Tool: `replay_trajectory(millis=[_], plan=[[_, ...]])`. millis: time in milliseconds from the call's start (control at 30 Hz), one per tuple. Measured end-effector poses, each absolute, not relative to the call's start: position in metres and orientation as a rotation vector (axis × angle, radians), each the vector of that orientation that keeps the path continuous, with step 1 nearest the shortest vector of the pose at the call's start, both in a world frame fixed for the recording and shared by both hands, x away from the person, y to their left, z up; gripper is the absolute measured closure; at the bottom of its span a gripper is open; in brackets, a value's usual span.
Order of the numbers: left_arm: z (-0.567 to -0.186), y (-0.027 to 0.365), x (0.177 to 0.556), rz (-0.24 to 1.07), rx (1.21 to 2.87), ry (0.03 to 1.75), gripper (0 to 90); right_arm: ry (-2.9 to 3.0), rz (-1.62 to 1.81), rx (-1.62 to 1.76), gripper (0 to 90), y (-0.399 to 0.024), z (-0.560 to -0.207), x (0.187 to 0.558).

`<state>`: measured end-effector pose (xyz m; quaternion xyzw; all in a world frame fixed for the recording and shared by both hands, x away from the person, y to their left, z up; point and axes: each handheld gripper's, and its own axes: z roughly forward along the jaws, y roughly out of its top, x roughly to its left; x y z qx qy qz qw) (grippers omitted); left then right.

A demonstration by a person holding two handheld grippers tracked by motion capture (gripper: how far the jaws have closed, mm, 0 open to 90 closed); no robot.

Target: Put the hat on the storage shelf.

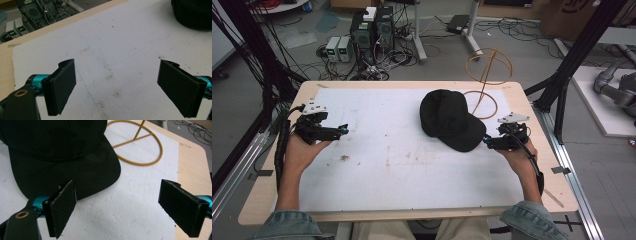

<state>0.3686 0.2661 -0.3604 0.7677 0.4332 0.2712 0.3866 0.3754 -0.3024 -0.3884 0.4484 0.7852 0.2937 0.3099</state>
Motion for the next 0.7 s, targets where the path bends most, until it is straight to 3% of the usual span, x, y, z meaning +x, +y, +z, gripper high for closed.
replay_trajectory(millis=[367, 700], plan=[[-0.36, 0.266, 0.369, 0.692, 1.961, 1.104, 15.4, 2.003, 0.805, 1.198, 13.0, -0.296, -0.387, 0.373], [-0.359, 0.266, 0.371, 0.69, 1.964, 1.103, 15.4, 1.93, 0.812, 1.182, 13.7, -0.254, -0.389, 0.372]])
